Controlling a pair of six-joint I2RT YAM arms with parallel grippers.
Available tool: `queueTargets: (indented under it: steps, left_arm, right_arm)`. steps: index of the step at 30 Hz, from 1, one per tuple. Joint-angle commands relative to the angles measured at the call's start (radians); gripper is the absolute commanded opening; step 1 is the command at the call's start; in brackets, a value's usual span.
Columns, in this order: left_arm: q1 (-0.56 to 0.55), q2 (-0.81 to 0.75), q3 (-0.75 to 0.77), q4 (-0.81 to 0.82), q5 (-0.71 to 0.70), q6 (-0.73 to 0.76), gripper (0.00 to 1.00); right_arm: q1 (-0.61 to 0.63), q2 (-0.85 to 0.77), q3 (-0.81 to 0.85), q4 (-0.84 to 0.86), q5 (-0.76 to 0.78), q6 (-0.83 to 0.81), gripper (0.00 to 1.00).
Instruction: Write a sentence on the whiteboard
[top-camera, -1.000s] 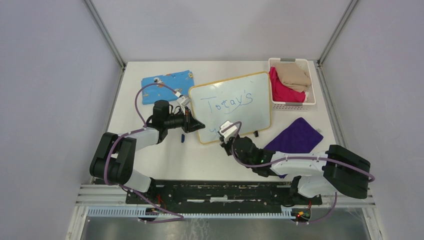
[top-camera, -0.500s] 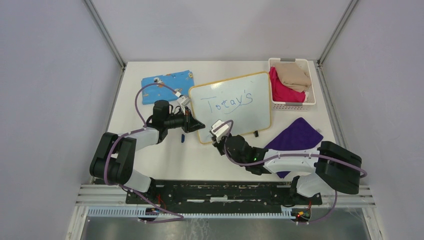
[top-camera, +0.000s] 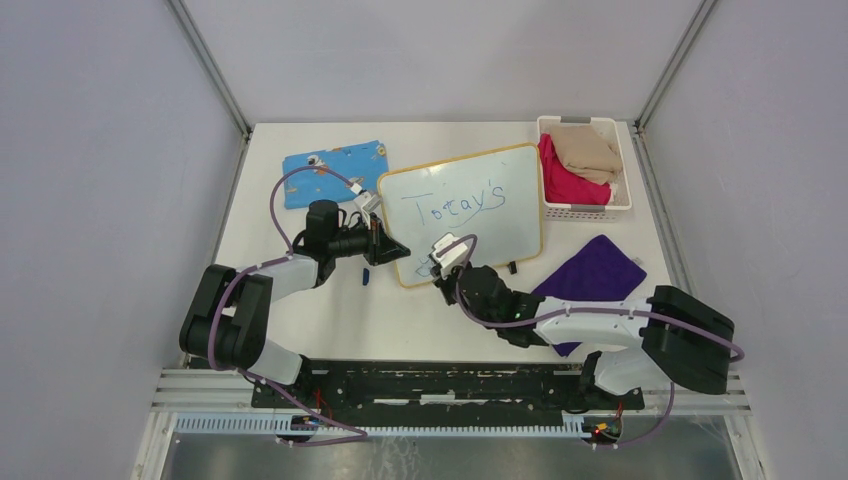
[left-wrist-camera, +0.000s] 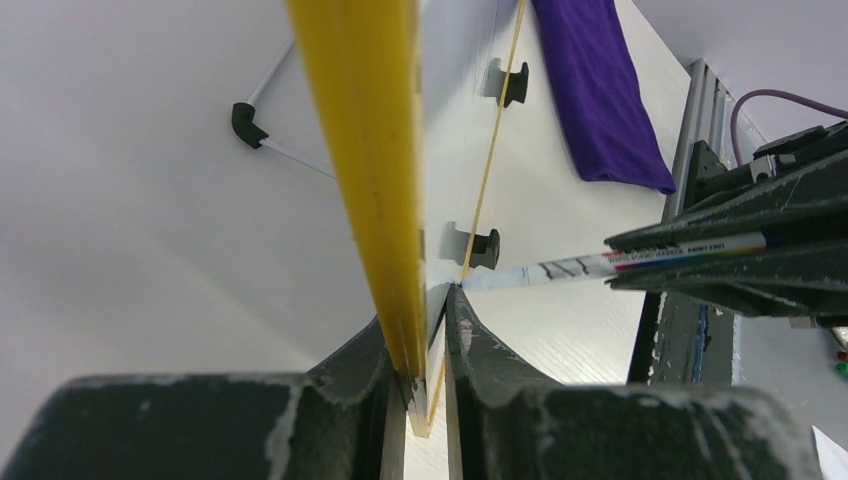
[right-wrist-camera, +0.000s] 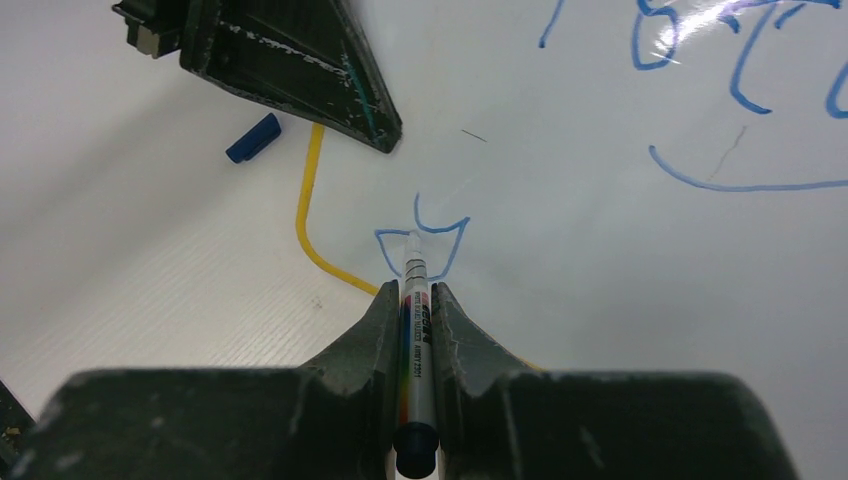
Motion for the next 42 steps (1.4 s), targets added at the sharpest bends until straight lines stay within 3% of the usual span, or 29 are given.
queueTargets:
  steps: [1, 13, 29, 42]
  left_arm:
    - [-0.020, 0.025, 0.005, -0.094, -0.071, 0.104, 0.18]
    - [-0.021, 0.024, 0.004, -0.096, -0.069, 0.104, 0.18]
    - [-0.021, 0.024, 0.005, -0.097, -0.071, 0.104, 0.19]
    - [-0.021, 0.023, 0.007, -0.099, -0.072, 0.105, 0.18]
  right_arm:
    - [-0.047, -0.064, -0.036, 0.009, 0.056, 0.008, 0.00]
    - [-0.056, -0.200, -0.068, 0.040, 0.028, -0.016, 0.00]
    - [-0.075, -0.113, -0.020, 0.009, 0.027, -0.019, 0.00]
    - [-0.082, -0.132, -0.089, -0.002, 0.039, -0.004, 0.00]
